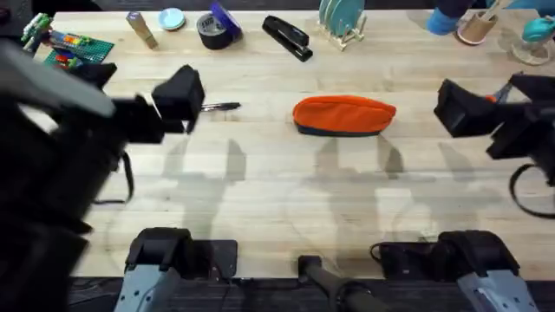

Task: Unzip the bag, pick up the pens from the table one at a time and place them inside, then zip the bag closed.

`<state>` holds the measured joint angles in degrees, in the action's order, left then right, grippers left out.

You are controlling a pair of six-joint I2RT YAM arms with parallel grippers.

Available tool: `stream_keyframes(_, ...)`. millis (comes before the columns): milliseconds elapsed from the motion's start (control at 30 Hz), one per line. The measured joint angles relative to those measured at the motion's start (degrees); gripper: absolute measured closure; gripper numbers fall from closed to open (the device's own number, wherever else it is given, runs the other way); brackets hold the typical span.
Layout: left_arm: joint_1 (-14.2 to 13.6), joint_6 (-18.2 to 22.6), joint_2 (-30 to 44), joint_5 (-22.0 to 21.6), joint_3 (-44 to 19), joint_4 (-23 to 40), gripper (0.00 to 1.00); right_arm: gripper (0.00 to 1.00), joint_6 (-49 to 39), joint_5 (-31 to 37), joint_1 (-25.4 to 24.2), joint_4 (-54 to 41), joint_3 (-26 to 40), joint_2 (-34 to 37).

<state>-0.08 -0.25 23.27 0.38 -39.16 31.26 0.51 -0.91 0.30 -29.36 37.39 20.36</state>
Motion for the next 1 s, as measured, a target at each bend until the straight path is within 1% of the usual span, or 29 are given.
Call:
stream_keyframes(167,0.0,0.0,12.6,0.4,-12.5,11.0,0.008,0.005,2.0,-0.4,0.0,-10.5,10.1,11.0)
stream_keyframes(333,0.0,0.0,24.4,2.0,-22.2,19.9,0.008,0.006,3.0,-0.4,0.0,-22.7,19.9,22.0)
stream_keyframes(433,0.0,0.0,31.0,2.7,-26.6,23.3,0.007,0.005,3.4,-0.4,0.0,-27.8,25.2,27.9)
stream_keyframes(533,0.0,0.0,35.9,3.3,-29.1,24.4,0.008,0.005,4.1,-0.4,0.0,-30.9,29.4,33.2)
stream_keyframes(600,0.0,0.0,38.2,3.7,-29.6,24.2,0.008,0.005,4.3,-0.4,0.0,-31.2,31.1,36.1)
stream_keyframes(700,0.0,0.0,40.6,4.4,-29.7,24.2,0.008,0.005,4.5,-0.4,0.0,-31.2,31.9,38.8)
stream_keyframes(833,0.0,0.0,42.2,4.6,-29.7,23.6,0.008,0.005,4.7,-0.4,0.0,-31.7,31.9,40.5)
stream_keyframes(1000,0.0,0.0,42.4,4.6,-29.7,22.8,0.008,0.005,4.7,-0.4,0.0,-31.8,32.0,40.8)
